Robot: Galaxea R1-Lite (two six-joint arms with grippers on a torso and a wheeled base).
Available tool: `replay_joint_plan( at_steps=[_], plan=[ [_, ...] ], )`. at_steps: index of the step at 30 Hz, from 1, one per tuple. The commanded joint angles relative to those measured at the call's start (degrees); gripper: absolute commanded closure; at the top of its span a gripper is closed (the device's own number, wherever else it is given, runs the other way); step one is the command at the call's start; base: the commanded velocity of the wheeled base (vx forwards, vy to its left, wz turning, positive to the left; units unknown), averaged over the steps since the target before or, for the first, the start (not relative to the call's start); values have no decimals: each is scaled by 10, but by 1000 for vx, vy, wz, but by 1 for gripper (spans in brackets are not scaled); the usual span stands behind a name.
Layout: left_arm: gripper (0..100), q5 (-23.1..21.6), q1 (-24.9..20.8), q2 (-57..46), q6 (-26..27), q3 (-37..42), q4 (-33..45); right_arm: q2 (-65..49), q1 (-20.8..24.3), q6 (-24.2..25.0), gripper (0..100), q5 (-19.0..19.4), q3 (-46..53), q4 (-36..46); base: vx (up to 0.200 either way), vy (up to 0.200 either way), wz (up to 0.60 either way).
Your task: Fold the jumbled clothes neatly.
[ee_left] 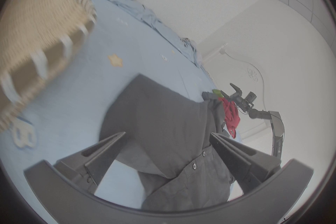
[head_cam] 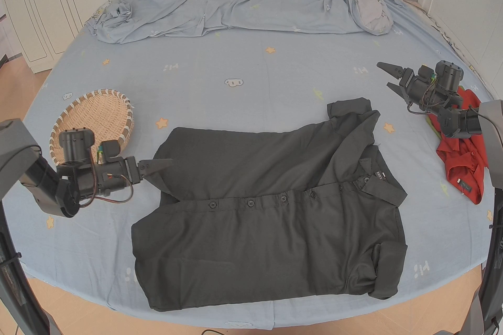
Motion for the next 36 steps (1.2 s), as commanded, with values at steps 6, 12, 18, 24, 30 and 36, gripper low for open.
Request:
replay_joint_plan(
  at_steps=[6,12,18,24,30,36],
  plan=[
    [0,-1,58,-100,4,36,-2,-30,0,-19,0,1,56,1,0,0,0],
    [0,-6,19,-109,3,61,-6,-119,-4,-81,0,1,217,16,0,0,0],
    [0,-6,-8,-108,2,78,-22,-199,-25,-145,0,2,370,49,0,0,0],
    [0,-6,-17,-108,2,98,-33,-241,-45,-200,0,8,484,54,0,0,0],
    [0,-6,-18,-102,1,108,-53,-226,-49,-211,0,81,512,51,0,0,0],
    [0,-6,-12,-102,2,122,-54,-199,-33,-213,0,88,506,47,0,0,0]
  ],
)
